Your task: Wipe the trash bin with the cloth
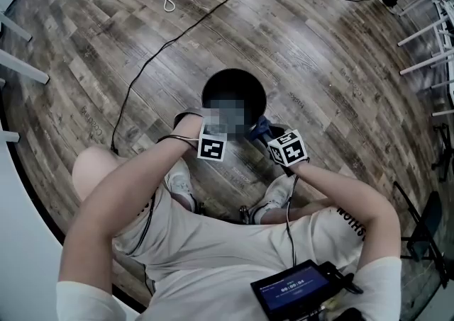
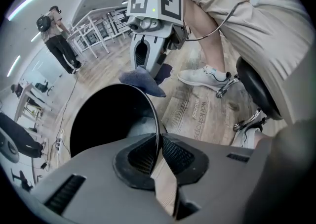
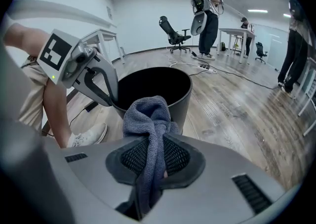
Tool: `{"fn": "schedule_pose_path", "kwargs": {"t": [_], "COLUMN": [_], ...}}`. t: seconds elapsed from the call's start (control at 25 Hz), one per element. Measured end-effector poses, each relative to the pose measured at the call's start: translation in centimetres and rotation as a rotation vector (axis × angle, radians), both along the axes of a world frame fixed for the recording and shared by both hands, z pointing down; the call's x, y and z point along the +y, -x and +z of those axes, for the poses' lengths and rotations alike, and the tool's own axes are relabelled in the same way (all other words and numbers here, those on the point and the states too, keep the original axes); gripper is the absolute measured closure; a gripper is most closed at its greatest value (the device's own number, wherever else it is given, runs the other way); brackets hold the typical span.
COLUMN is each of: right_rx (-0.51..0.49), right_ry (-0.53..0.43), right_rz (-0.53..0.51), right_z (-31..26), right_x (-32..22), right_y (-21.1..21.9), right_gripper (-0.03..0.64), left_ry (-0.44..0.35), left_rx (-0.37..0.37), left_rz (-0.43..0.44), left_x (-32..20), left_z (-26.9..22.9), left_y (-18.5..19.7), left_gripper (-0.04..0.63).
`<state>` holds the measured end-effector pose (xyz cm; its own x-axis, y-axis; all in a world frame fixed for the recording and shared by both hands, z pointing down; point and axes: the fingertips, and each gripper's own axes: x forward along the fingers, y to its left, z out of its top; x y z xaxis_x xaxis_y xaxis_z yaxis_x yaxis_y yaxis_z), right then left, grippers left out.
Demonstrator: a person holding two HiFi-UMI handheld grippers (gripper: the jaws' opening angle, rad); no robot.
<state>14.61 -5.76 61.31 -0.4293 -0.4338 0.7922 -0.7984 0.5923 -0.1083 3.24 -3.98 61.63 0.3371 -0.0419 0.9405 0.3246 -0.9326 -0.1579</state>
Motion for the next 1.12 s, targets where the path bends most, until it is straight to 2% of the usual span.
{"fn": "schedule_pose_path", "kwargs": {"t": [0.16,0.36,0.52,0.68,1.12], "right_rx": [0.021,0.03,0.023,0.033,0.046], "right_ry": [-0.013,0.012,0.028,0.015,0.046], "right_rz": [-0.027,-0.006,0.032,0.015,0.055], "right_z": [0.7,2.9,5.5,8.1,15.7], "right_x": [-0.9,-1.4,-2.2,-2.8,-3.6], "right_y": [0.3,-0.2,-0.9,-1.3,-1.4], "right_gripper": [0.556,0.555,0.557,0.557,0.557], "left_ry": [0.028,0.05,0.098,0.133,0.131], "left_rx": [0.012,0.013,0.026,0.035,0.023], "left_rz": [-0.018,-0.053,-0.086,-0.112,-0.119], "left_x": [0.3,0.5,0.9,1.0,1.0], "left_z": [0.0,-0.1,-0.1,-0.1,0.3], "left_y": [-0.5,-1.2,-1.8,-2.1,-2.2], "left_gripper": [0.549,0.552,0.555,0.558,0.561]}}
